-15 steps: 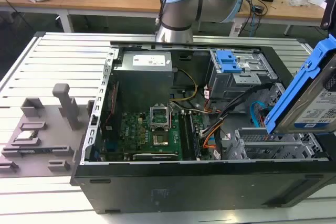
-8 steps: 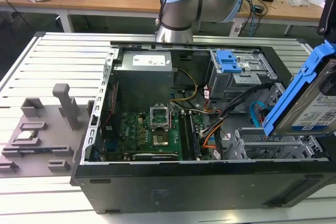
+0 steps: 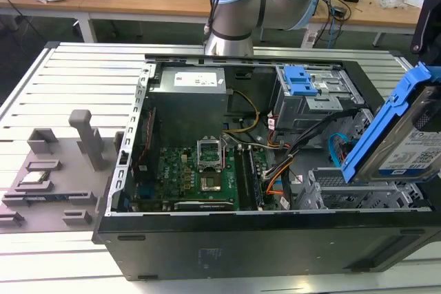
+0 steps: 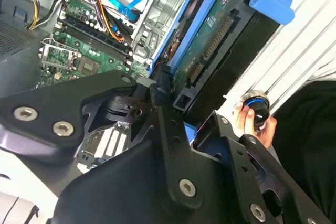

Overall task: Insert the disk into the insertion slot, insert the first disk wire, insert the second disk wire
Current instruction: 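Insert the disk into the insertion slot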

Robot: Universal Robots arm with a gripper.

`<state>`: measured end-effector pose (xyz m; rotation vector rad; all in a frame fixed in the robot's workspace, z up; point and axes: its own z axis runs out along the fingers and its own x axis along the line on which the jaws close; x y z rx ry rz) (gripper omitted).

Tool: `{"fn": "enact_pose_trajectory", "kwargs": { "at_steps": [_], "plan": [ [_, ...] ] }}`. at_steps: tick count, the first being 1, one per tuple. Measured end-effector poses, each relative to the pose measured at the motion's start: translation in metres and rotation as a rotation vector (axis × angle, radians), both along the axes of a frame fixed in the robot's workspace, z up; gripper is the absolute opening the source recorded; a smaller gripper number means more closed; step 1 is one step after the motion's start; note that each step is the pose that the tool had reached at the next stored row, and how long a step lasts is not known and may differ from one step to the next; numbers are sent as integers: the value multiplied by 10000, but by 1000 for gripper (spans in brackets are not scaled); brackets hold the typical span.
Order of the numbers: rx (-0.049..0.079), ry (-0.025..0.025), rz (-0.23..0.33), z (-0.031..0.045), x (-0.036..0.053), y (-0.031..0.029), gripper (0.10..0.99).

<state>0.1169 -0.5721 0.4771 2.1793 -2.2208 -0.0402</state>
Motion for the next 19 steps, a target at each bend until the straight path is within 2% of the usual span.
{"fn": "enact_pose_trajectory", "kwargs": {
  "at_steps": [3, 7, 9, 14, 17, 19],
  "plan": [
    [0, 0, -19, -55, -1, 17, 365],
    [0, 0, -94, -127, -35, 72, 365],
    [0, 0, -280, -198, -73, 103, 365],
    [-1, 0, -384, -275, -101, 164, 365],
    [1, 0, -419, -336, -113, 221, 365],
    [2, -1, -418, -362, -113, 224, 365]
  ]
}}
